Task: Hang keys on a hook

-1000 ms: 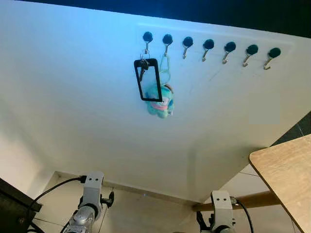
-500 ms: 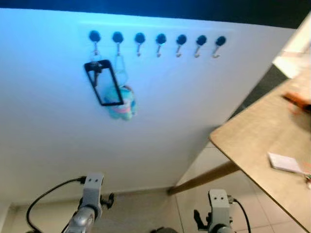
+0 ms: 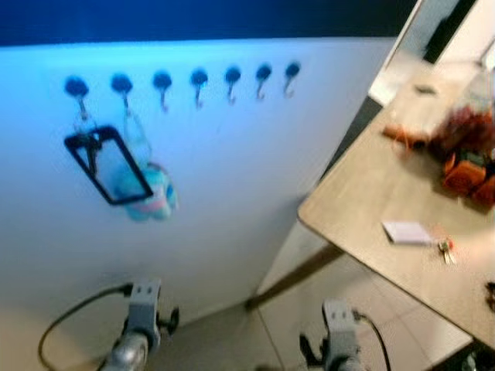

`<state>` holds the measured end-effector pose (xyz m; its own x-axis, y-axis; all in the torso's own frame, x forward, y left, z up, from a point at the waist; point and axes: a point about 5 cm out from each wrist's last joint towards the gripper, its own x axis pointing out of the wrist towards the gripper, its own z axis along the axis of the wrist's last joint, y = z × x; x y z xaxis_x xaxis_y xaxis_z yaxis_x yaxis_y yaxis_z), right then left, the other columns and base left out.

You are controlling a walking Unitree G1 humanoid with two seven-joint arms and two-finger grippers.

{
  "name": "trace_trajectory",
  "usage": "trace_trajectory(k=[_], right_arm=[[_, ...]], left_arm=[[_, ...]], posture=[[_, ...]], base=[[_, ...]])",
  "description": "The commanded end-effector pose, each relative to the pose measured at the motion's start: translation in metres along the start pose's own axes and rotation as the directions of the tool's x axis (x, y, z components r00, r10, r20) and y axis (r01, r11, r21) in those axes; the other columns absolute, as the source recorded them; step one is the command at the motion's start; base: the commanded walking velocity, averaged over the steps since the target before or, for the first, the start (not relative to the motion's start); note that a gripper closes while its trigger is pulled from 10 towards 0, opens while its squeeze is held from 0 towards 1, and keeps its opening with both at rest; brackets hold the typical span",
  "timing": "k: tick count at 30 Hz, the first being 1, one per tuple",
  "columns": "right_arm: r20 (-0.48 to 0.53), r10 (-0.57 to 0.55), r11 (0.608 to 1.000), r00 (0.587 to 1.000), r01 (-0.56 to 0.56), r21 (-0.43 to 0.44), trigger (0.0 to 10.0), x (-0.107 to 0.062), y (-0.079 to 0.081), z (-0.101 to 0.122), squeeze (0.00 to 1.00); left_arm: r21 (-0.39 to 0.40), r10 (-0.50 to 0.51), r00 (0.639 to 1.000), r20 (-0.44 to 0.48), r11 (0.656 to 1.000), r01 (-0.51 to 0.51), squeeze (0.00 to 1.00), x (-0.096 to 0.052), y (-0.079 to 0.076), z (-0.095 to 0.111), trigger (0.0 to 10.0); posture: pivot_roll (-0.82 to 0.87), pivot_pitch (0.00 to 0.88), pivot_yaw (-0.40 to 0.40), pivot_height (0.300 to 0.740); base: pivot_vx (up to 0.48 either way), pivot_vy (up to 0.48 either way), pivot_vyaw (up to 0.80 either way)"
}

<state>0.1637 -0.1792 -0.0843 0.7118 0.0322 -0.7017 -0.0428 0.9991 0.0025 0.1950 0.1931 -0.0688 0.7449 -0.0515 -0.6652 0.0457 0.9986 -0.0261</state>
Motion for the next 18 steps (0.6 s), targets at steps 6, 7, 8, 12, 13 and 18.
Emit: trace_trajectory(k=[6, 7, 8, 12, 13, 18], right_arm=[[-0.024, -0.011, 1.0, 1.0, 0.011, -0.01, 10.0, -0.0029, -0.0056, -0.0062, 0.0], [-0.025, -0.009, 1.0, 1.0, 0.009, -0.01, 10.0, -0.0028, -0.0051, -0.0062, 0.0], [-0.025, -0.007, 1.0, 1.0, 0.007, -0.011, 10.0, -0.0026, -0.0046, -0.006, 0.0], [-0.033, -0.009, 1.0, 0.999, 0.008, -0.008, 10.0, -0.0022, -0.0037, -0.0063, 0.0], [-0.043, -0.014, 1.0, 0.999, 0.013, -0.009, 10.0, -0.0023, -0.0047, -0.0072, 0.0], [-0.05, -0.016, 1.0, 0.999, 0.016, -0.017, 10.0, -0.0029, -0.0065, -0.0084, 0.0]], left_arm=[[0.008, -0.028, 0.999, 0.02, 1.0, 0.028, 0.0, 0.0016, -0.0056, 0.0038, 10.0], [0.009, -0.028, 0.999, 0.02, 1.0, 0.028, 0.0, 0.0016, -0.0054, 0.0038, 10.0], [0.009, -0.027, 0.999, 0.02, 1.0, 0.027, 0.0, 0.0016, -0.0051, 0.004, 10.0], [0.009, -0.023, 0.999, 0.023, 1.0, 0.023, 0.0, 0.0016, -0.004, 0.0045, 10.0], [0.01, -0.025, 0.999, 0.027, 1.0, 0.025, 0.0, 0.0019, -0.0044, 0.0055, 10.0], [0.007, -0.029, 0.999, 0.037, 1.0, 0.029, 0.0, 0.0027, -0.0057, 0.0078, 10.0]], posture=[[0.08, 0.034, -0.056, 0.74], [0.08, 0.034, -0.056, 0.74], [0.08, 0.035, -0.056, 0.74], [0.08, 0.035, -0.057, 0.74], [0.08, 0.035, -0.06, 0.74], [0.08, 0.035, -0.063, 0.74]], base=[[0.0, 0.0, -0.8], [0.0, 0.0, -0.8], [0.0, 0.0, -0.8], [0.0, 0.0, -0.8], [0.0, 0.0, -0.8], [0.0, 0.0, -0.8]])
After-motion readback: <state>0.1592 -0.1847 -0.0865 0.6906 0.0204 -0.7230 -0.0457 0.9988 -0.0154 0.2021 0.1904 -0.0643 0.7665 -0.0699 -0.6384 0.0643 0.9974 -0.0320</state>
